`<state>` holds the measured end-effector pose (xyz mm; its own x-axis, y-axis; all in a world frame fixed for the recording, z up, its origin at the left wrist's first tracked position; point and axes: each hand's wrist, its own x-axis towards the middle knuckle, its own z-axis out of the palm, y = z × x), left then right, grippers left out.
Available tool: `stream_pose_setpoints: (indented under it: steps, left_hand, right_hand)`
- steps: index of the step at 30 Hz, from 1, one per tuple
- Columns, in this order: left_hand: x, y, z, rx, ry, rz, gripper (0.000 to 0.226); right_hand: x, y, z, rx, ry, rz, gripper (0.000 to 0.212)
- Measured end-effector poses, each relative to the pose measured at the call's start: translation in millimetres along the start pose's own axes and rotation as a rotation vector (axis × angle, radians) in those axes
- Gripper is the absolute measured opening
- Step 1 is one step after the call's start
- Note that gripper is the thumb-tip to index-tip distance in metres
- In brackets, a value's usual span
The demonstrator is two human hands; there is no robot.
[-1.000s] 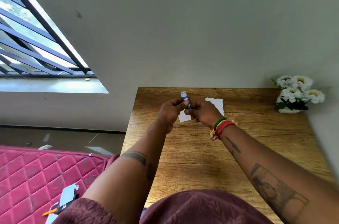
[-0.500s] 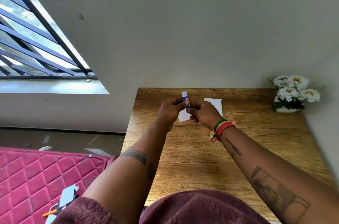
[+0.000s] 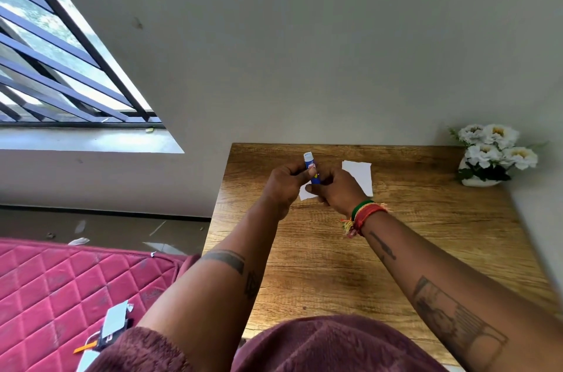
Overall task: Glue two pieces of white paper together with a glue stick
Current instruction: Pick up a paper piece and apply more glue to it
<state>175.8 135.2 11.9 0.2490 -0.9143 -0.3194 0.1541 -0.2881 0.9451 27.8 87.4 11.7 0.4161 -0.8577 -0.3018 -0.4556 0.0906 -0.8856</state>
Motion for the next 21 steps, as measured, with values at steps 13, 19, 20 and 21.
stream_pose_setpoints:
  steps: [13, 19, 20, 21]
  left_hand:
    - [6.5, -8.5, -1.4, -0.003, -0.044, -0.107, 0.022]
    - [22.2, -21.8, -9.3, 0.479, 0.110, 0.014, 0.026]
    - [24.7, -24.5, -12.4, 0.603, 0.165, 0.048, 0.024]
    - [26.1, -27.0, -16.4, 0.704, 0.231, 0.088, 0.023]
  right_hand:
    - [13.9, 16.3, -5.4, 0.663, -0.093, 0.227, 0.022]
    - [35.0, 26.1, -9.1, 0.626, 0.070, 0.185, 0.019]
    - [38.8, 27.3, -9.7, 0.586, 0.075, 0.184, 0.020]
    - [41.9, 28.3, -9.7, 0.553, 0.075, 0.184, 0.021]
